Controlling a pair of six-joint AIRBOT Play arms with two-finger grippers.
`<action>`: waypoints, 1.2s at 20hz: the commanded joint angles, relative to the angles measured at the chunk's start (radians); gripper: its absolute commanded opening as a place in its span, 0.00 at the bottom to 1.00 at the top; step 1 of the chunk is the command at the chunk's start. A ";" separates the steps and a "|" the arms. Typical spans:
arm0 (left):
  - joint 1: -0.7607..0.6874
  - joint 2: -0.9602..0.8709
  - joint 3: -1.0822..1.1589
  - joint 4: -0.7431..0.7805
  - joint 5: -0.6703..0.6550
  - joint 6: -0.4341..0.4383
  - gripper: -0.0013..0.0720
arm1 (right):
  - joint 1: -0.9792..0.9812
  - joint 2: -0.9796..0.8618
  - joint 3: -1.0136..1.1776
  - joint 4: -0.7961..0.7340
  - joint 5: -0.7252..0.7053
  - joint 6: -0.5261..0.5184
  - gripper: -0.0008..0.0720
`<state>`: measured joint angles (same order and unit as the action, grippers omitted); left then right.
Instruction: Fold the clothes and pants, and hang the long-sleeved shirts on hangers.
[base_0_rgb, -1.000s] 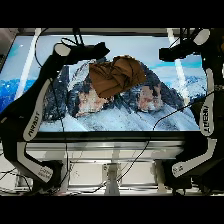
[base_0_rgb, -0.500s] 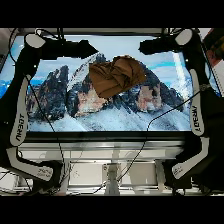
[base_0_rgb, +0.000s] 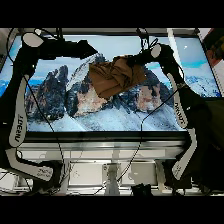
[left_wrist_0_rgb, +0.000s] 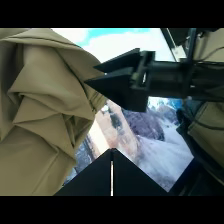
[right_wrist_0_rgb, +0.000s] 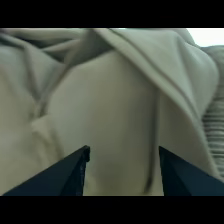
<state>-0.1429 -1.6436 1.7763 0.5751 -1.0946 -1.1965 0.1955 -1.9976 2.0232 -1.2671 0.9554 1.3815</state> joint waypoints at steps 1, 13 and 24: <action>0.001 0.000 0.000 0.001 -0.016 0.000 0.05 | -0.047 -0.042 0.000 -0.044 0.058 0.069 0.70; 0.001 0.000 0.000 0.054 -0.049 0.001 0.05 | -0.259 -0.099 0.000 0.238 0.370 0.121 0.77; 0.000 0.000 -0.001 0.099 -0.056 0.000 0.05 | -0.291 -0.112 0.000 0.405 0.137 0.122 0.99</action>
<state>-0.1429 -1.6436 1.7760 0.6495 -1.1458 -1.1961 -0.1135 -2.1017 2.0232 -0.8429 1.1931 1.4998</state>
